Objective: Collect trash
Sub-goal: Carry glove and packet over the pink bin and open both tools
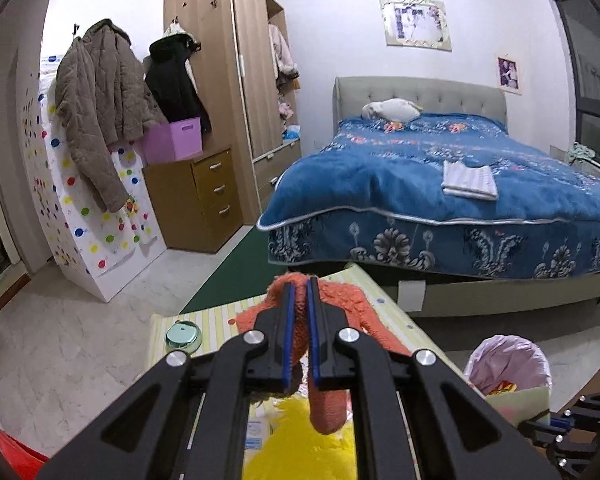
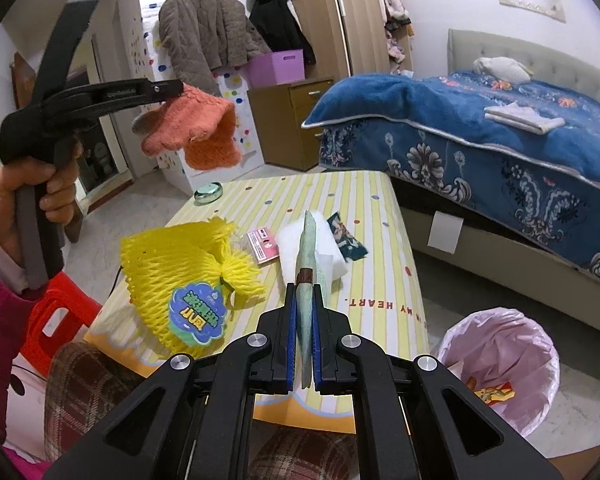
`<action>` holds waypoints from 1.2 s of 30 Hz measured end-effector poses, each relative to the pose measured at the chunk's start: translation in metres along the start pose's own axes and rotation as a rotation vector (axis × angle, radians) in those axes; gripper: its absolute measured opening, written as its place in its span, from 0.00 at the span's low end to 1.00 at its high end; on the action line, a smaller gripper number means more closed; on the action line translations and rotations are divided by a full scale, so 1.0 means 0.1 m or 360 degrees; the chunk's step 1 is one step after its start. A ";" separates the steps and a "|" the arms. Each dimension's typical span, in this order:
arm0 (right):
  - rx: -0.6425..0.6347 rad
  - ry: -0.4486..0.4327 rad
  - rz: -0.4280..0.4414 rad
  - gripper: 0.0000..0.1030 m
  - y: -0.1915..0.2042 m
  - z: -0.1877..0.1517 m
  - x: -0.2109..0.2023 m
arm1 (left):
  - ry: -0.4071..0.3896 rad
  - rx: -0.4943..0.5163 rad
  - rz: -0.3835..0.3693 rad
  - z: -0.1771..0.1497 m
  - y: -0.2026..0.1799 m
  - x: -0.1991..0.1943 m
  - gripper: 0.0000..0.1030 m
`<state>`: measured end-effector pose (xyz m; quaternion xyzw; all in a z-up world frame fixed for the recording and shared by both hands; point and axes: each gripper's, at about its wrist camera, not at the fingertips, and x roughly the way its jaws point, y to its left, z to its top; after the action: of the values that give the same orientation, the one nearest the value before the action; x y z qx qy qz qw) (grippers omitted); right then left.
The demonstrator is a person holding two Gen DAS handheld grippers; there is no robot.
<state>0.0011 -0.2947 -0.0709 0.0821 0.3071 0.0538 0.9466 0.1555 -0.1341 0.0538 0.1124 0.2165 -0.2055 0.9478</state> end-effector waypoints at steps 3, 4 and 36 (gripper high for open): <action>-0.0009 -0.0028 -0.0024 0.05 0.01 0.02 -0.09 | -0.0033 0.0019 -0.0033 0.00 -0.07 -0.18 0.04; -0.0010 -0.0037 -0.0033 0.05 0.01 0.03 -0.12 | -0.0038 0.0021 -0.0042 -0.01 -0.10 -0.23 0.04; 0.0268 -0.0046 -0.0587 0.06 -0.97 -0.66 -1.01 | 0.0145 0.0326 -0.0687 -1.12 -2.08 -0.28 0.04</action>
<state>-0.1143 -0.3975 -0.0845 0.1042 0.3068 -0.1477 0.9345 0.0006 -0.2760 -0.0585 0.1682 0.2561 -0.4190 0.8547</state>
